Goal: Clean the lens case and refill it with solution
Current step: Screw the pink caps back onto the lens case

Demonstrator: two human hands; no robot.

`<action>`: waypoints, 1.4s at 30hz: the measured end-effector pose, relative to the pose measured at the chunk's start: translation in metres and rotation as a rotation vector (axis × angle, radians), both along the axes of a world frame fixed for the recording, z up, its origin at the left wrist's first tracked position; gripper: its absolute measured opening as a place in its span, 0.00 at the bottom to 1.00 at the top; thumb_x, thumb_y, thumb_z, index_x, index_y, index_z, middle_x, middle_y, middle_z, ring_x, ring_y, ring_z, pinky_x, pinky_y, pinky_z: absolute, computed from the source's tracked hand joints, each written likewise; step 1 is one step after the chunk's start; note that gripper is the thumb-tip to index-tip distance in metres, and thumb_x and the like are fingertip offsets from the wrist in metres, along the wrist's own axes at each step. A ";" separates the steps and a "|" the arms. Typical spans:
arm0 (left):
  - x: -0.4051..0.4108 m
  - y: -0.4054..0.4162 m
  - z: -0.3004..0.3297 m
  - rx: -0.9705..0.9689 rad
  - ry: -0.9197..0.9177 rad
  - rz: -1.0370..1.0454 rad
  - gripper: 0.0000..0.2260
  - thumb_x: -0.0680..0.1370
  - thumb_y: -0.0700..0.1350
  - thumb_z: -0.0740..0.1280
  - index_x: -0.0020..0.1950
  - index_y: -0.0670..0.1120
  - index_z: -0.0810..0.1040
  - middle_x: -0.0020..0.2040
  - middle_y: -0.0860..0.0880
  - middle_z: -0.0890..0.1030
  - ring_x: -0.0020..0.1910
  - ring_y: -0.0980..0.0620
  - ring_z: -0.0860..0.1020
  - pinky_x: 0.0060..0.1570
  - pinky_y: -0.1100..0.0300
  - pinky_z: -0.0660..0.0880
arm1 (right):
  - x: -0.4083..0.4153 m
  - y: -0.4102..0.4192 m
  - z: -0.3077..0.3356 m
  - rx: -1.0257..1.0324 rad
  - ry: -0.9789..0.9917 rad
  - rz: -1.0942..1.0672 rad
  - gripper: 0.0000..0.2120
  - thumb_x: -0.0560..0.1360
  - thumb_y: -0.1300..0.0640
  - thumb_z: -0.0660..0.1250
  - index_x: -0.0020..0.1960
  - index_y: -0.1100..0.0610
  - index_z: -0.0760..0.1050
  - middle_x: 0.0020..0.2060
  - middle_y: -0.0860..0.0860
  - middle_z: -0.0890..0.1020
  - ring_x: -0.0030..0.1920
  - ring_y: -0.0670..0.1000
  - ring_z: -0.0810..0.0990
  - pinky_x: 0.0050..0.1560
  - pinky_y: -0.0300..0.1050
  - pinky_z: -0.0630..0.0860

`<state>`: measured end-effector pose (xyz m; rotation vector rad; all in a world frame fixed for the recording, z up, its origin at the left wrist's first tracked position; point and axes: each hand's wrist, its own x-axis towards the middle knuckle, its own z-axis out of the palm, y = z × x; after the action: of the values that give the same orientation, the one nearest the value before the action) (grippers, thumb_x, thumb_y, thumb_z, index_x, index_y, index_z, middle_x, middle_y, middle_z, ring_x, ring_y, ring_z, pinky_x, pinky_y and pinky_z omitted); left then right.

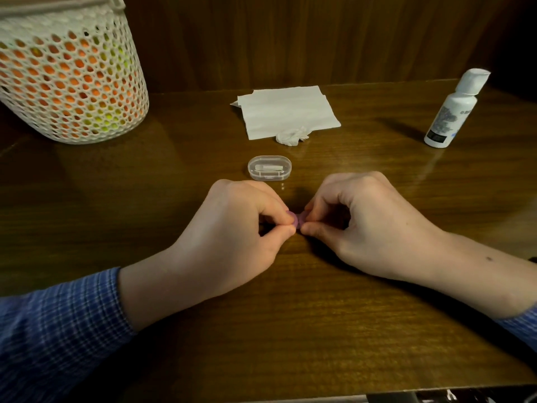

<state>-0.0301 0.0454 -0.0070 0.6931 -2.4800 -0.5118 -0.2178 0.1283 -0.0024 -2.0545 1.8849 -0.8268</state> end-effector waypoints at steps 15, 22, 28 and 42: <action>0.002 -0.002 0.001 0.044 -0.046 -0.048 0.03 0.76 0.46 0.75 0.49 0.51 0.86 0.46 0.57 0.83 0.48 0.59 0.80 0.48 0.59 0.80 | -0.009 -0.003 0.004 0.044 -0.056 0.122 0.03 0.72 0.53 0.77 0.42 0.48 0.84 0.44 0.44 0.84 0.46 0.44 0.84 0.49 0.47 0.82; 0.015 -0.023 0.016 0.000 0.174 0.124 0.14 0.75 0.57 0.65 0.59 0.58 0.80 0.57 0.62 0.77 0.60 0.60 0.75 0.57 0.63 0.73 | -0.023 -0.010 0.010 -0.103 -0.284 0.063 0.06 0.73 0.49 0.72 0.41 0.49 0.84 0.42 0.45 0.84 0.46 0.47 0.82 0.49 0.47 0.80; -0.003 -0.075 0.001 0.209 -0.099 0.234 0.30 0.76 0.50 0.73 0.75 0.56 0.65 0.68 0.56 0.73 0.62 0.54 0.77 0.56 0.66 0.74 | -0.033 -0.064 0.012 -0.113 -0.046 -0.019 0.03 0.75 0.52 0.74 0.49 0.48 0.83 0.48 0.44 0.83 0.49 0.45 0.82 0.51 0.48 0.83; -0.005 -0.071 0.000 0.268 0.112 0.150 0.20 0.76 0.51 0.74 0.66 0.55 0.75 0.54 0.60 0.83 0.57 0.60 0.80 0.60 0.62 0.77 | -0.014 -0.069 0.005 -0.286 0.235 0.140 0.16 0.77 0.44 0.67 0.56 0.51 0.86 0.48 0.45 0.87 0.45 0.44 0.83 0.44 0.44 0.84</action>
<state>-0.0349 -0.0253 -0.0066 0.9203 -2.2563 -0.8109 -0.2321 0.0589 0.0028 -2.5237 1.7930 -0.8975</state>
